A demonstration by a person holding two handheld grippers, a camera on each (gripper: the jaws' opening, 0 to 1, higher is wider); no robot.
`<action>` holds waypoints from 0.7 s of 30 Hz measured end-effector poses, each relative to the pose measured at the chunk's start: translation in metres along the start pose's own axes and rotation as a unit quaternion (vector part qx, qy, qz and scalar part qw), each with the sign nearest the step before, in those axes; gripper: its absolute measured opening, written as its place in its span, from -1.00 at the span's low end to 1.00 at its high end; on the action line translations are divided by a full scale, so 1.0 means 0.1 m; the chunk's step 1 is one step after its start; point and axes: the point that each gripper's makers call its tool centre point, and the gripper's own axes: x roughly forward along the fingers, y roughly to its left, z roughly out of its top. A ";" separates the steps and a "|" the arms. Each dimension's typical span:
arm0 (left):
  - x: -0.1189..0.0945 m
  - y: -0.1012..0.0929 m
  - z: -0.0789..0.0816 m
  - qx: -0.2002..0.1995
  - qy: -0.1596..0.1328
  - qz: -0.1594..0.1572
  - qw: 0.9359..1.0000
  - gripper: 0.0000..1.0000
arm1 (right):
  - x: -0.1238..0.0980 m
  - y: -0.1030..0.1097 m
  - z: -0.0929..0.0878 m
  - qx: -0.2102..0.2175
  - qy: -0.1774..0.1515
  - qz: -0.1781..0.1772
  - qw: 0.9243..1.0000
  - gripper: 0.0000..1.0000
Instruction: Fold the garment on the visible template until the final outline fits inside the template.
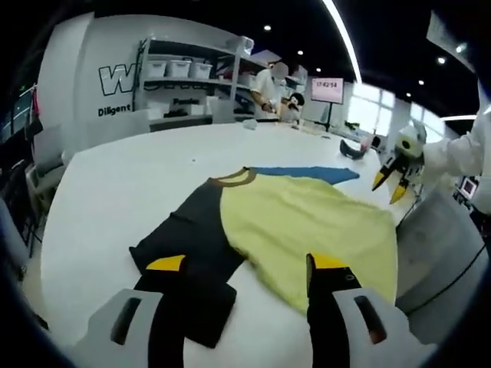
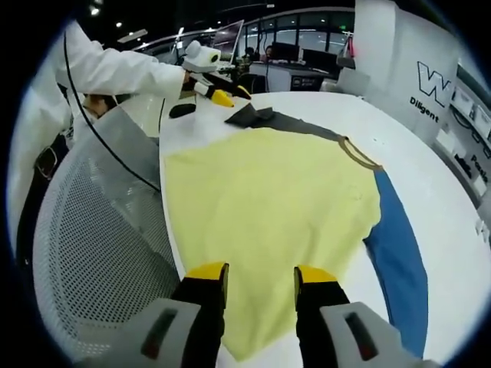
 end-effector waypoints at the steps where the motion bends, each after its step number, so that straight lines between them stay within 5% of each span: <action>1: -0.02 -0.01 -0.02 0.008 0.006 -0.002 1.000 0.18 | 0.00 -0.01 0.00 0.002 -0.001 -0.001 1.000 -0.34; 16: -0.17 -0.12 0.02 0.027 -0.006 -0.019 0.999 0.22 | -0.05 -0.05 0.05 0.025 -0.032 -0.010 0.999 -0.13; 21: -0.20 -0.13 0.04 0.028 -0.011 -0.020 0.999 0.24 | -0.09 -0.17 0.13 0.038 -0.064 -0.028 0.997 0.18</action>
